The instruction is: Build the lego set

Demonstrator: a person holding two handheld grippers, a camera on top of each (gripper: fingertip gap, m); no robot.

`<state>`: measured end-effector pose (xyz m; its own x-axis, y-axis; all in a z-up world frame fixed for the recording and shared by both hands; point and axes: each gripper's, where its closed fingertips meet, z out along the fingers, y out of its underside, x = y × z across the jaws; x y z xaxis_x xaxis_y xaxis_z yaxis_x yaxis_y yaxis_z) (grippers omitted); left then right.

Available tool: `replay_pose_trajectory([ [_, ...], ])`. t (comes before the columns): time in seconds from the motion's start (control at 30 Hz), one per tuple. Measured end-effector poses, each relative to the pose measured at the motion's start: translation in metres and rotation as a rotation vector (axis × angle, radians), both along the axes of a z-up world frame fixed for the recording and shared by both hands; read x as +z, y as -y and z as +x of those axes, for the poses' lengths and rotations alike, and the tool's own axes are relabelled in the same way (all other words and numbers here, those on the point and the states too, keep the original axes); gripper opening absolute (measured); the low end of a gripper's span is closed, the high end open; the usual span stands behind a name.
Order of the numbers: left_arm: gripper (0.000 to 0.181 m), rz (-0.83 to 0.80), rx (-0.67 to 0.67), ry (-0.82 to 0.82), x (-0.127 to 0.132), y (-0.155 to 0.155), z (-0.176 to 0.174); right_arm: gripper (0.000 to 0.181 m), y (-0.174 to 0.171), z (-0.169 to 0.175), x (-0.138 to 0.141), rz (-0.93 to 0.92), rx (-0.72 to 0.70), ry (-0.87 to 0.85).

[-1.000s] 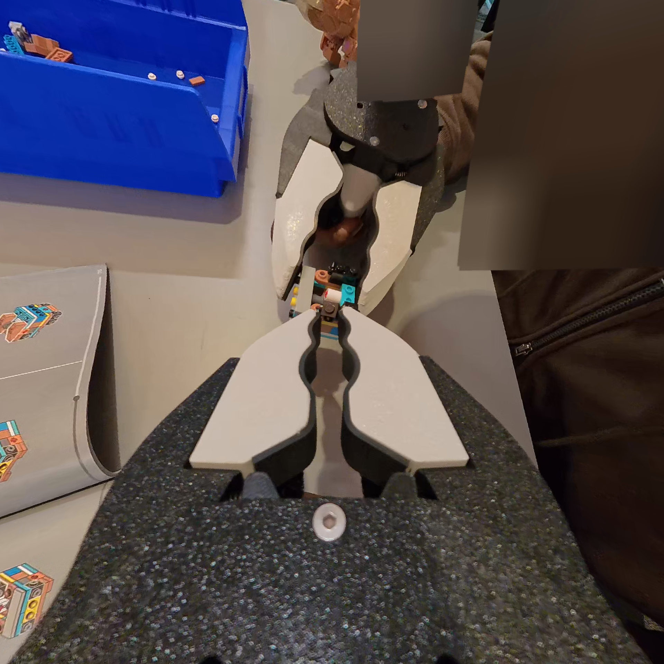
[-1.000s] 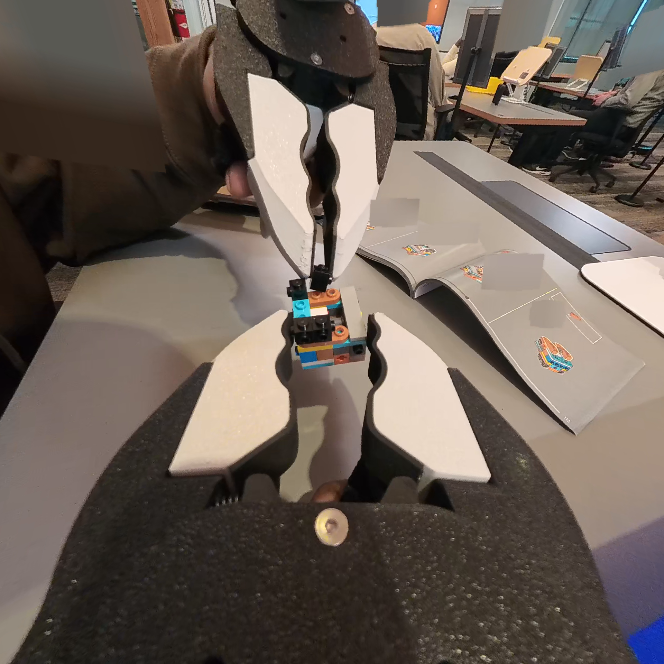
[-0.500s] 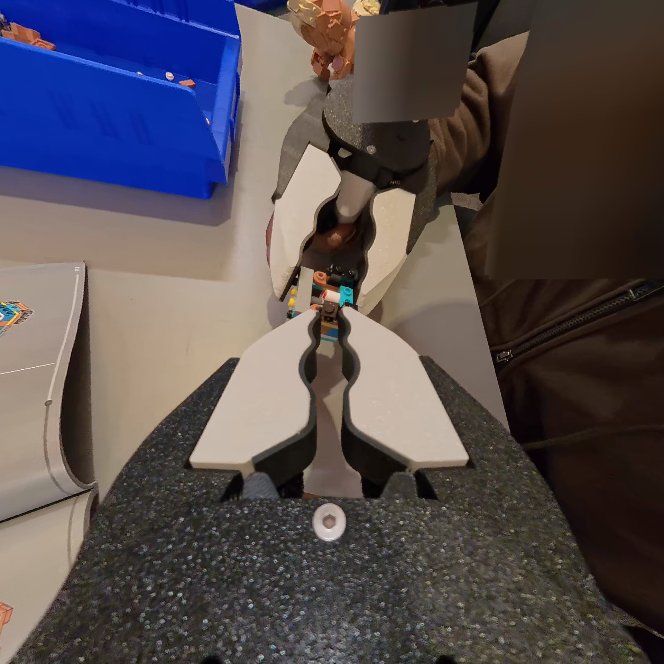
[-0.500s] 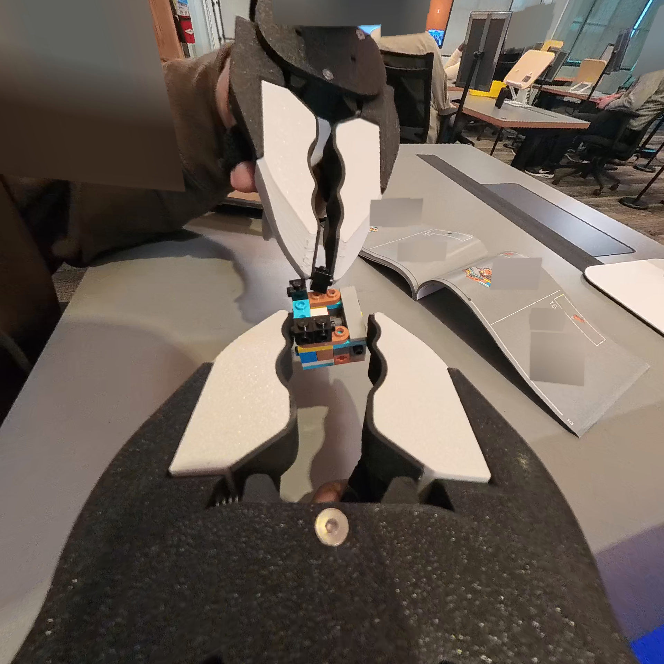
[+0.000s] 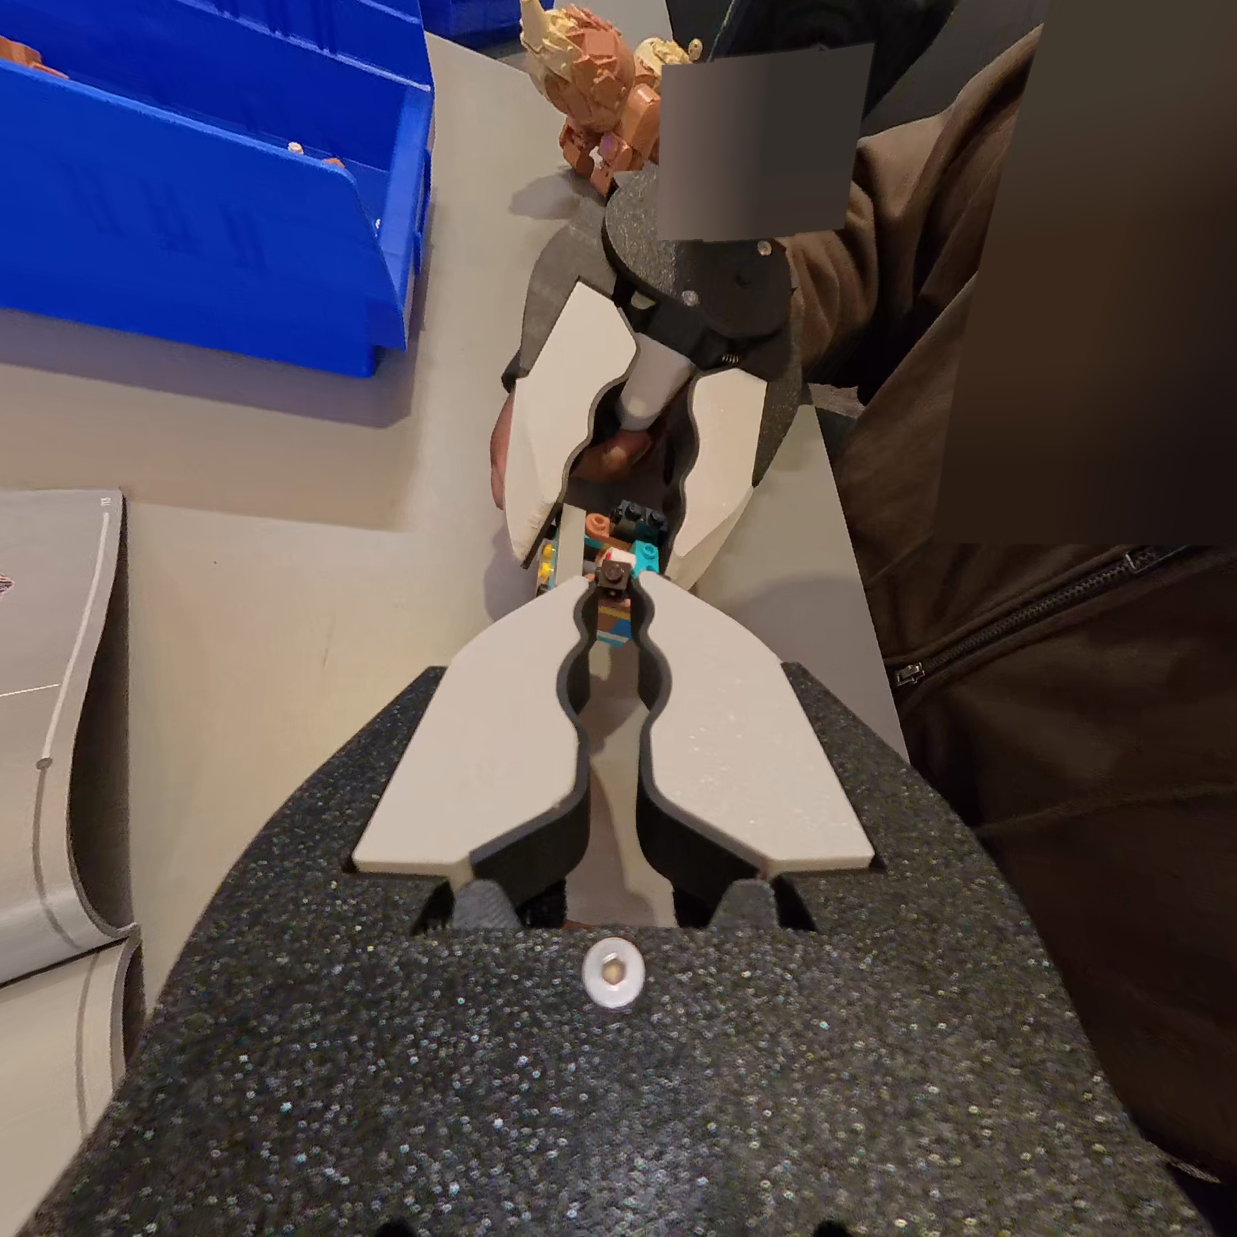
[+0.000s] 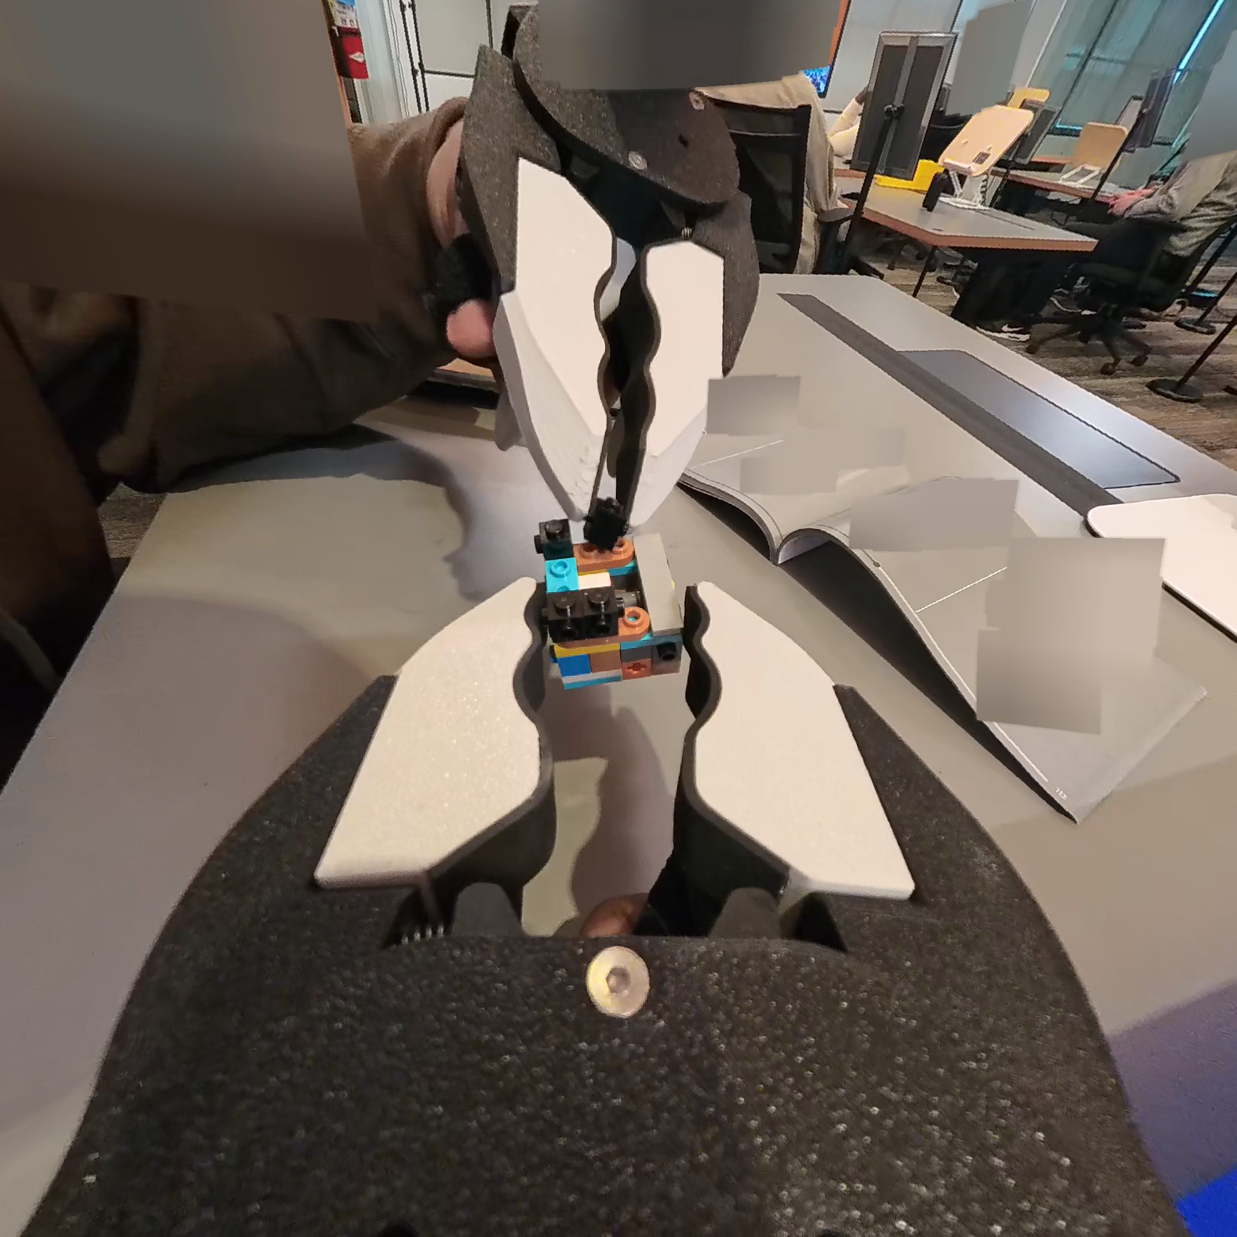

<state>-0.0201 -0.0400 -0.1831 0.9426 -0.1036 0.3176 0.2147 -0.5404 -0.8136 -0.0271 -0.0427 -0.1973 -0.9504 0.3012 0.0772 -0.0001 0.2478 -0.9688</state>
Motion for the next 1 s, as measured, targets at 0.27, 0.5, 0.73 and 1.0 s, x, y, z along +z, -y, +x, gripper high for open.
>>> replay_pose_trajectory([
  [0.27,0.009,0.000,-0.005,0.003,0.0002,-0.0003,0.0014,0.039,0.0009,0.0012,-0.0001,-0.001,0.006,-0.001],
  [0.5,0.009,0.007,-0.010,0.009,0.0007,0.0003,0.0018,0.039,0.0009,0.0014,0.0003,-0.004,0.008,-0.002],
  [0.73,0.009,0.012,-0.026,0.006,0.0024,0.0012,0.0045,0.039,0.0003,0.0006,0.0015,-0.010,0.004,-0.004],
  [1.0,0.012,0.027,-0.022,-0.004,0.0058,0.0042,0.0030,0.039,-0.0003,0.0010,0.0029,-0.018,0.006,-0.004],
])
